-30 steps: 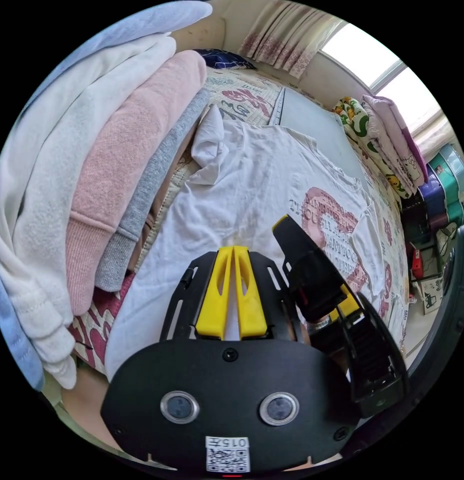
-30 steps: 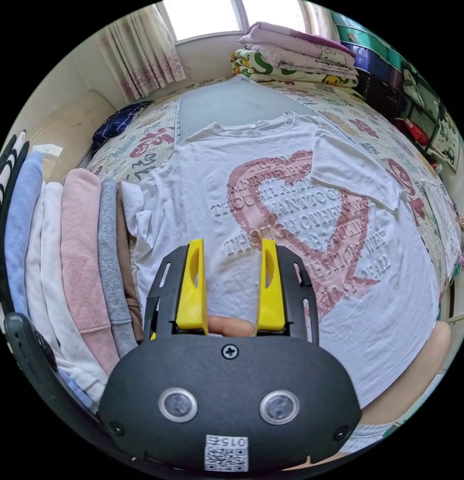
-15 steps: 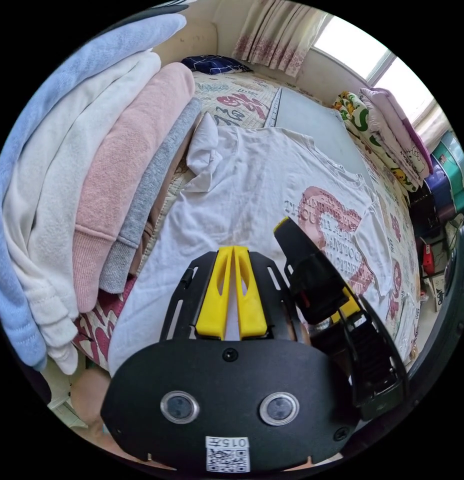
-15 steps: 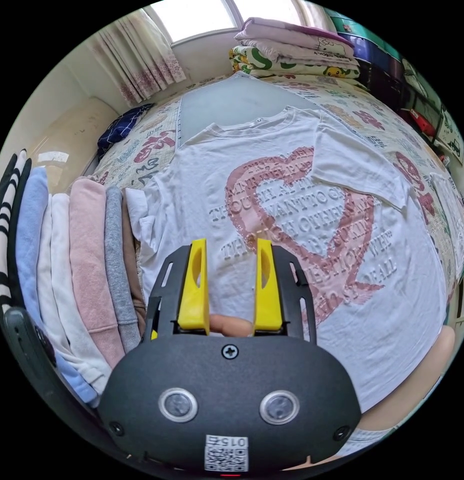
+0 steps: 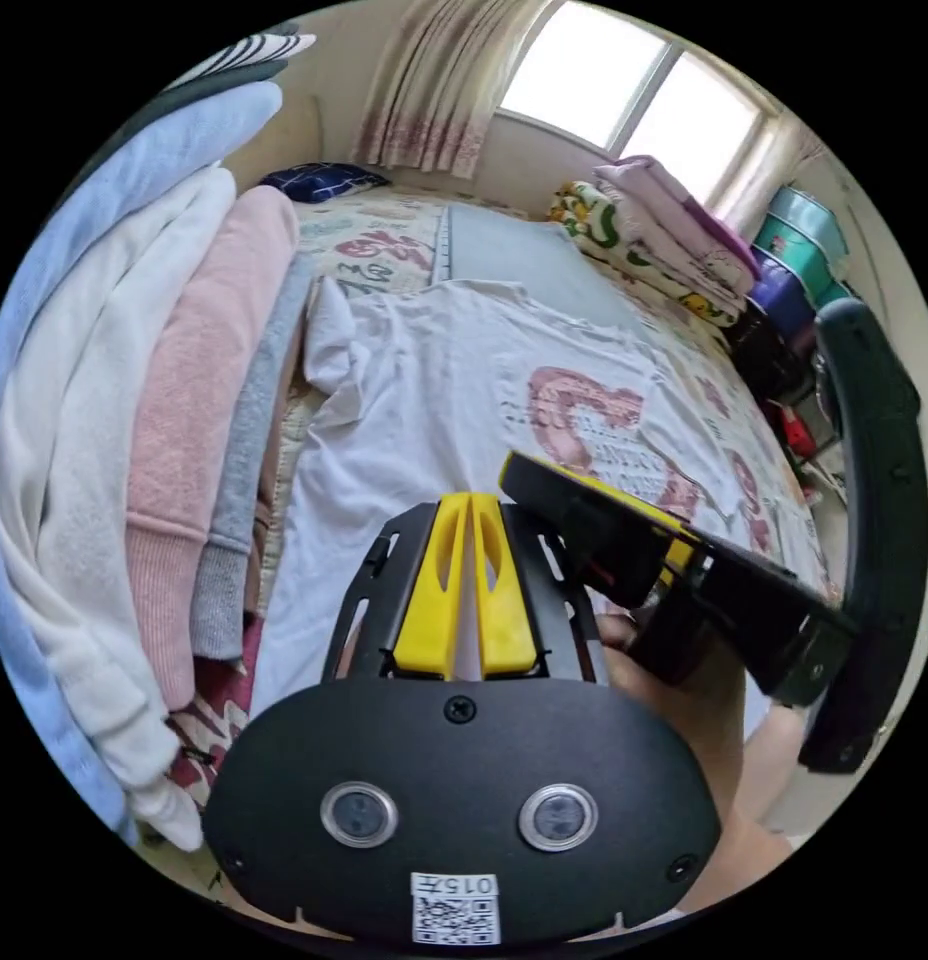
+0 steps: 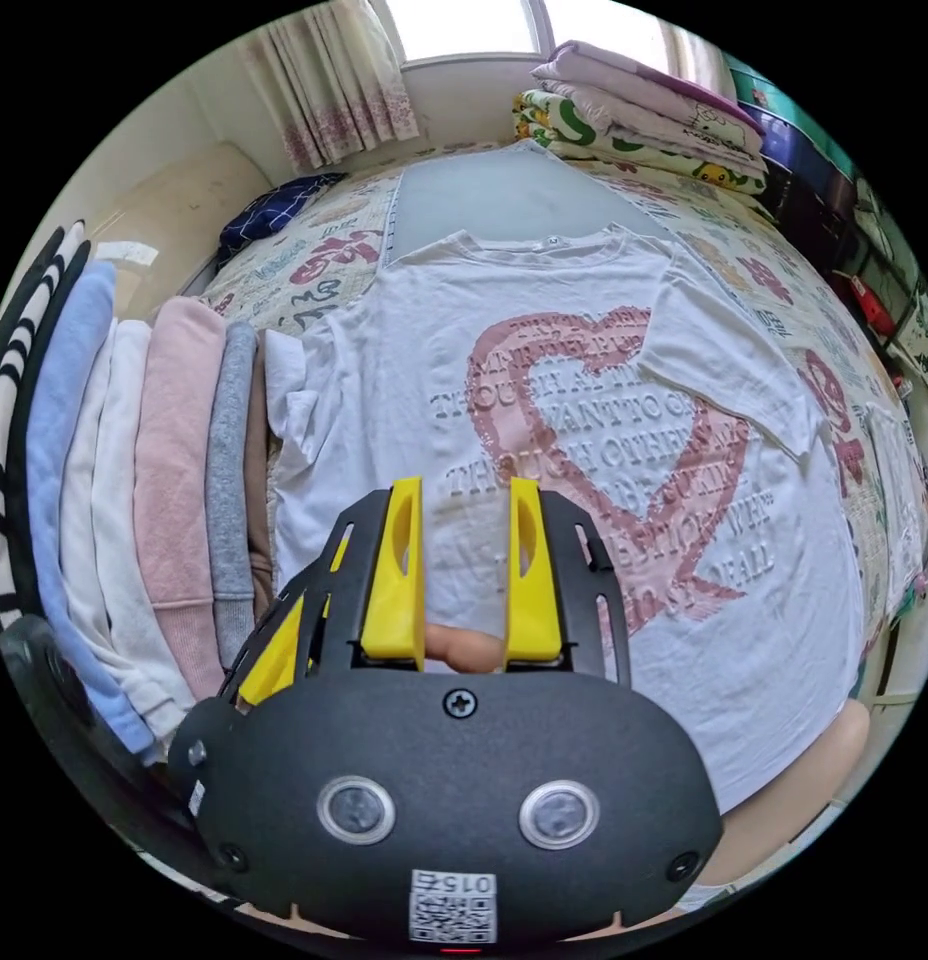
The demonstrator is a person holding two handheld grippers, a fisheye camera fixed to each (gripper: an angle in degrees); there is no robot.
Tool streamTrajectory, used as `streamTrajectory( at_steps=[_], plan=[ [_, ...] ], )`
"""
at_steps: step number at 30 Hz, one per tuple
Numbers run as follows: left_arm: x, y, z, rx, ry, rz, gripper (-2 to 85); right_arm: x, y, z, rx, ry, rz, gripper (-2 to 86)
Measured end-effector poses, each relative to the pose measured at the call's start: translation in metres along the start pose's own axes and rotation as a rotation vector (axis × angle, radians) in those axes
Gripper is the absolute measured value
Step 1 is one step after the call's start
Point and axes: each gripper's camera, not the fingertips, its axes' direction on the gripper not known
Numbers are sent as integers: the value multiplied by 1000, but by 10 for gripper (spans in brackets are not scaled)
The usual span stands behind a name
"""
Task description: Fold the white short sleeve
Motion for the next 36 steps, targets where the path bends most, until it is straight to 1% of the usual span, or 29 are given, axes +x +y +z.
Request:
streamTrajectory(
  at_steps=[2,4,6,8,9,11,12,13,14,15,16,17,18,19,20,22,23,25,29,32,33,36],
  plan=[
    [9,4,-10,55,-4,65,-3,-2,-1,-28,13,-53,-2,112],
    [27,7,-25,84,-46,145,-3,-3,1,-68,33,-112,-24,110],
    [37,12,-38,136,-70,187,-3,-1,4,-102,57,-150,-53,113],
    [36,18,-53,211,-86,169,-3,11,6,-143,113,-174,-42,117],
    [35,20,-63,248,-55,188,-4,25,9,-174,170,-209,-39,118],
    [39,23,-77,297,58,301,-5,50,16,-221,277,-291,-57,116],
    [42,22,-81,310,142,360,-6,71,22,-254,360,-368,-76,108],
    [45,20,-82,305,218,393,-6,95,28,-283,431,-432,-84,94],
    [48,18,-82,302,251,406,-6,108,31,-297,464,-461,-77,68],
    [56,13,-79,296,331,417,-5,135,37,-323,548,-533,-102,17],
    [69,6,-75,271,415,442,-4,162,42,-347,625,-586,-140,12],
    [78,3,-72,246,452,466,-3,175,42,-357,648,-595,-152,10],
    [100,-5,-63,185,508,520,0,195,40,-375,672,-560,-176,9],
    [125,-13,-51,116,535,564,5,211,35,-389,662,-478,-178,12],
    [138,-17,-44,86,538,577,11,218,32,-395,659,-439,-174,15],
    [191,-31,-17,-1,540,626,37,241,16,-412,646,-347,-173,33],
    [204,-34,-10,-14,534,640,45,244,8,-414,626,-318,-166,27],
    [257,-47,16,-59,485,677,59,256,-24,-416,550,-220,-157,10],
    [330,-66,55,-144,385,751,74,270,-81,-388,385,-197,-208,14],
    [377,-79,88,-198,300,794,76,283,-122,-352,258,-179,-117,68],
    [391,-83,100,-215,267,805,79,284,-138,-345,211,-191,-97,99],
    [415,-88,119,-233,199,822,83,279,-164,-339,159,-180,-94,114]
  ],
)
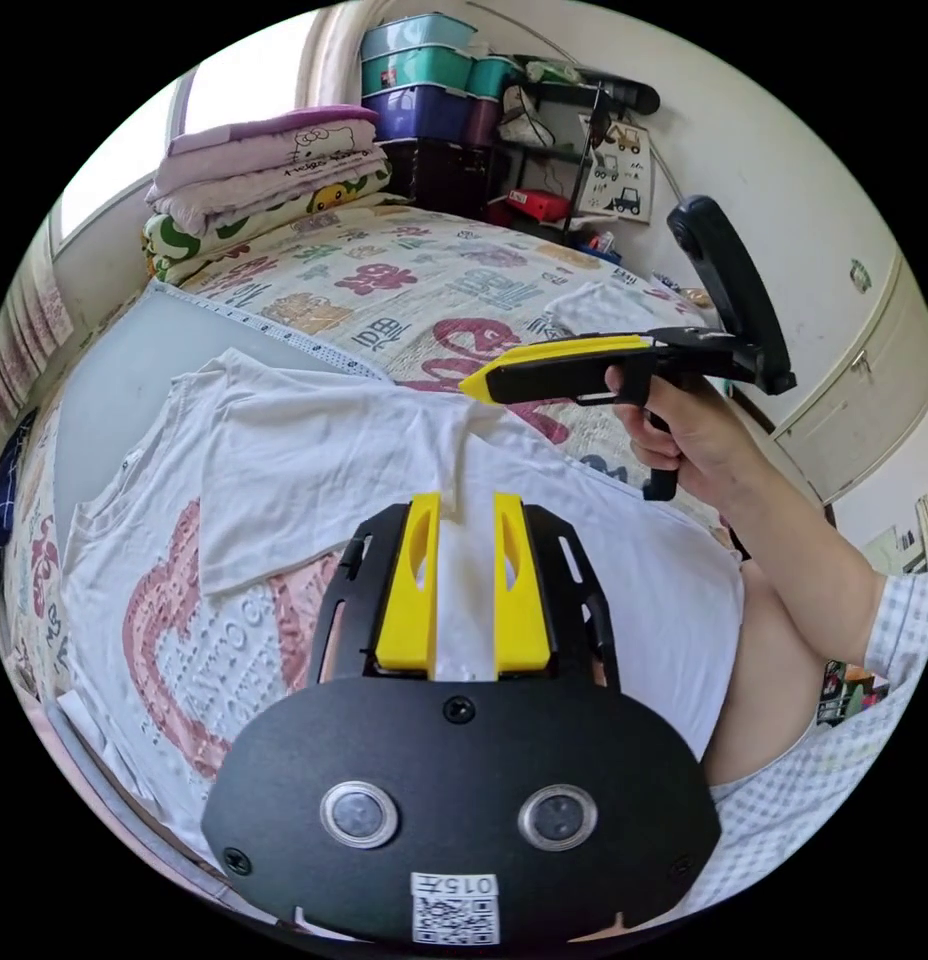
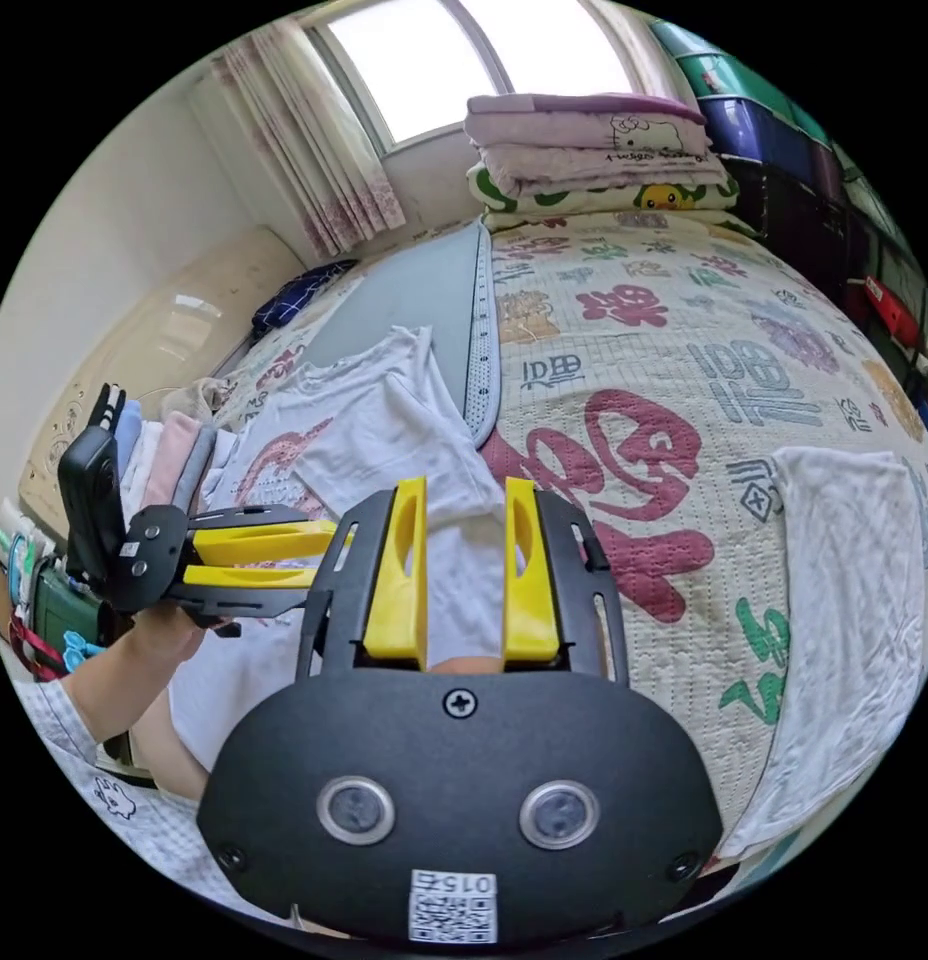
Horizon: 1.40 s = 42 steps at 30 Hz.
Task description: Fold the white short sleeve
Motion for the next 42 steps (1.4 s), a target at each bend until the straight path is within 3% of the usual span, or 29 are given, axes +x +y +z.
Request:
streamTrajectory(
  at_steps=[7,15,20,24,27,31,36,42],
  plan=[
    [19,-6,-5,-25,-103,52,11,-6,-34,21,-24,-50,69,65],
    [5,5,-26,-6,-46,34,25,-37,-60,35,-73,59,66,4],
    [-71,47,-76,139,-156,-195,56,-57,-73,17,-17,48,94,28],
    [-155,69,-78,113,-66,-426,91,-113,-82,-17,87,-21,-95,82],
    [-177,74,-64,75,-56,-465,106,-161,-86,-5,-5,-120,-256,110],
    [-182,75,-51,13,-105,-415,77,-208,-88,36,-148,-68,-371,135],
    [-203,87,-51,40,-49,-407,13,-237,-98,65,-211,94,-396,84],
    [-227,115,-64,74,-32,-416,-2,-255,-127,74,-230,31,-389,51]
  ],
)
